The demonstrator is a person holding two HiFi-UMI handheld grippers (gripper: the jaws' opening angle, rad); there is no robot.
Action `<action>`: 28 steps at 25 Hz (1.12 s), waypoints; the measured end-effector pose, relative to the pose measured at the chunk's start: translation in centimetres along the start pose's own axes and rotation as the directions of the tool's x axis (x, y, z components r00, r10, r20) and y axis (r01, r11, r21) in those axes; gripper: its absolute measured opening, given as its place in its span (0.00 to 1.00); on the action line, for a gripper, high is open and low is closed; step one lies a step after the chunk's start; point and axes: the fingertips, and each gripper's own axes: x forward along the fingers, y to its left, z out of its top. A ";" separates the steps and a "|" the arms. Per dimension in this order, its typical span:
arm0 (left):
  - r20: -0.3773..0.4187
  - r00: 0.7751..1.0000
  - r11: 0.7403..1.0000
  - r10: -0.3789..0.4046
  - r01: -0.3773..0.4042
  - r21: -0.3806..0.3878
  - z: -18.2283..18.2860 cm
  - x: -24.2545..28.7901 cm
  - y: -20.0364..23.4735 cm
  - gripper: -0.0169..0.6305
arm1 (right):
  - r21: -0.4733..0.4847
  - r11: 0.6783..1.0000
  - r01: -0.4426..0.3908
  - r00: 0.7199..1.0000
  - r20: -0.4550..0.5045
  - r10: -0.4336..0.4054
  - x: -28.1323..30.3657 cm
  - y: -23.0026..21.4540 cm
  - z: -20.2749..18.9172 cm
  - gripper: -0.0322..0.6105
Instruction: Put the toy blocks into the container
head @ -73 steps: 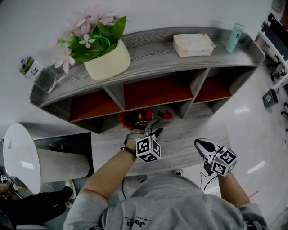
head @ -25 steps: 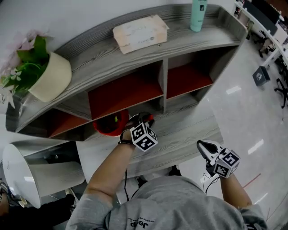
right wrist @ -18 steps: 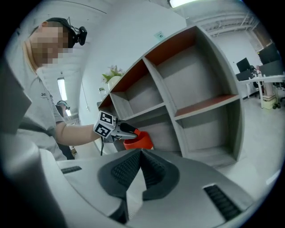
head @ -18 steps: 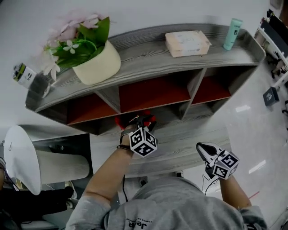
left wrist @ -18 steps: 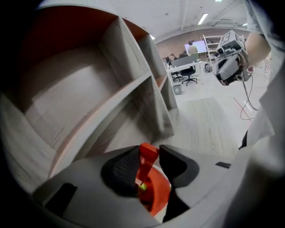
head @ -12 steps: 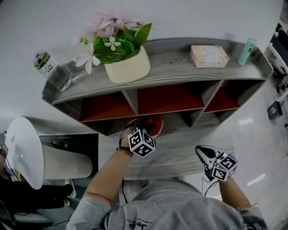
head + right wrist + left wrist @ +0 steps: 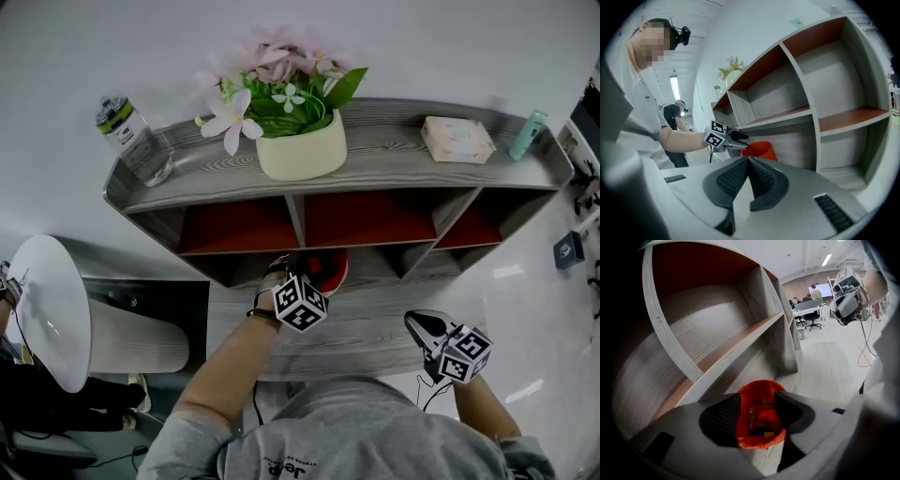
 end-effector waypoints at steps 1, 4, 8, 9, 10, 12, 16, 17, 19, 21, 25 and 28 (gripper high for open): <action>0.000 1.000 1.000 -0.001 0.001 0.001 0.0 0.0 0.0 0.44 | 0.000 1.000 0.001 1.000 -0.001 -0.001 0.0 0.0 0.1 0.08; -0.001 1.000 1.000 0.002 -0.002 -0.002 -0.1 -0.4 0.0 0.44 | -0.004 1.000 -0.006 1.000 0.002 0.006 0.2 0.1 0.3 0.08; 0.011 1.000 1.000 0.009 -0.009 -0.021 0.1 -1.2 0.2 0.44 | -0.012 1.000 -0.013 1.000 0.003 0.013 0.3 0.2 0.8 0.08; 0.017 1.000 0.999 0.011 -0.011 -0.031 0.2 -1.5 0.2 0.44 | -0.016 1.000 -0.016 1.000 0.003 0.016 0.3 0.3 0.9 0.08; 0.026 1.000 0.999 0.013 -0.012 -0.044 0.3 -1.9 0.3 0.44 | -0.018 1.000 -0.019 1.000 0.005 0.019 0.4 0.4 1.0 0.08; 0.048 0.999 0.997 0.014 -0.011 -0.074 0.5 -2.8 0.3 0.44 | -0.023 0.999 -0.026 1.000 0.009 0.026 0.6 0.5 1.2 0.08; 0.127 0.992 0.984 0.002 0.021 -0.179 1.0 -5.5 0.2 0.44 | -0.046 0.998 -0.039 0.999 0.022 0.040 1.0 1.2 2.1 0.08; 0.150 0.989 0.976 0.000 0.033 -0.216 1.1 -6.4 0.3 0.44 | -0.054 0.998 -0.042 0.999 0.025 0.043 1.1 1.4 2.5 0.08; 0.202 0.979 0.954 -0.003 0.064 -0.293 1.0 -8.5 0.3 0.39 | -0.075 0.996 -0.047 0.998 0.031 0.050 1.3 1.9 3.4 0.08; 0.261 0.965 0.926 0.002 0.097 -0.364 0.8 -10.8 0.5 0.37 | -0.096 0.994 -0.056 0.997 0.040 0.060 1.5 2.4 4.3 0.08; 0.335 0.941 0.880 0.049 0.118 -0.460 -0.2 -15.0 1.1 0.36 | -0.132 0.988 -0.081 0.994 0.066 0.090 2.1 3.5 5.9 0.08; 0.377 0.922 0.853 0.084 0.128 -0.505 -0.7 -17.7 1.3 0.33 | -0.157 0.983 -0.097 0.991 0.078 0.110 2.8 4.4 6.9 0.08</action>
